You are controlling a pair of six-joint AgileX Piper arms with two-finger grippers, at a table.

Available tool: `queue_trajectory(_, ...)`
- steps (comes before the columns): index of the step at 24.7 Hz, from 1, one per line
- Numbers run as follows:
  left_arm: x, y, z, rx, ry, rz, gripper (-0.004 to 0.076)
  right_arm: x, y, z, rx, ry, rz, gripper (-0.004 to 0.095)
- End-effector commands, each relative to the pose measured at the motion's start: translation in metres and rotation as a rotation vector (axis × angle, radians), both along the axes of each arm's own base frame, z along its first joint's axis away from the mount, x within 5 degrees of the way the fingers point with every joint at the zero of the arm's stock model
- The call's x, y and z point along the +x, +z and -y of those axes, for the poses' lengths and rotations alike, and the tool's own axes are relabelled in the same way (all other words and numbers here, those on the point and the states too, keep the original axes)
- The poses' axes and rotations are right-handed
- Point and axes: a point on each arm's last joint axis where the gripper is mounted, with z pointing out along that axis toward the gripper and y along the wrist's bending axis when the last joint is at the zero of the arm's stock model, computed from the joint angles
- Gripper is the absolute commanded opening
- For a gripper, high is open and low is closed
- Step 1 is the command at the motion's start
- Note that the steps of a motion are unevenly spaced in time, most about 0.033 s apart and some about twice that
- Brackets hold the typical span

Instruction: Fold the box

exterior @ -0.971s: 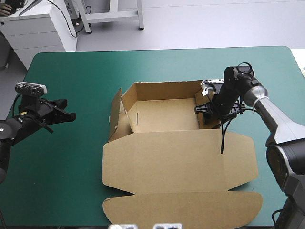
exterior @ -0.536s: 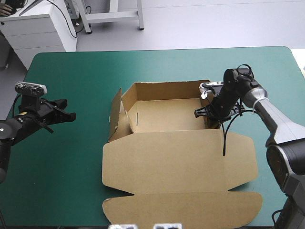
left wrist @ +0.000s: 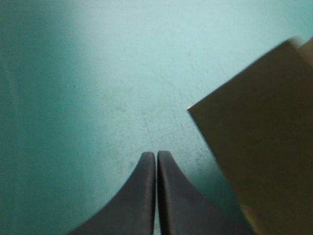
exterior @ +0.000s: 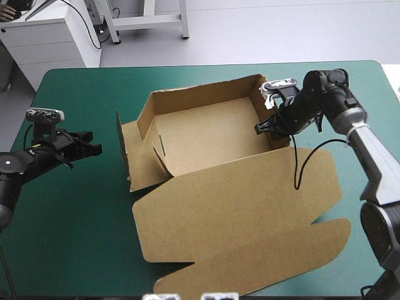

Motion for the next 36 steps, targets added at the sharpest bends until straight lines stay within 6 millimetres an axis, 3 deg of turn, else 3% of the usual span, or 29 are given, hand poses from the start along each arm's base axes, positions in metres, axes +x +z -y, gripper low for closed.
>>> queue_trajectory(1,0.009,0.005,-0.001,-0.059,0.031,0.024,-0.0009,-0.032,0.058,0.005,0.062,0.018,0.143,-0.0014)
queue_trajectory(6,0.022,-0.011,-0.007,-0.078,0.065,-0.019,-0.0009,-0.069,0.098,0.003,0.166,0.066,0.255,-0.0014)
queue_trajectory(12,0.035,-0.025,0.006,-0.261,0.029,-0.078,-0.0009,-0.073,0.104,0.002,0.185,0.090,0.273,-0.0014)
queue_trajectory(16,0.030,-0.020,0.034,-0.403,-0.121,-0.111,-0.0009,-0.062,0.097,0.005,0.128,0.071,0.298,-0.0014)
queue_trajectory(25,0.026,-0.005,0.051,-0.632,-0.236,-0.101,-0.0009,-0.032,0.076,0.007,0.069,0.008,0.307,-0.0014)
queue_trajectory(36,0.013,0.011,0.081,-0.650,-0.354,-0.080,-0.0009,-0.006,0.052,0.004,0.066,-0.033,0.285,-0.0014)
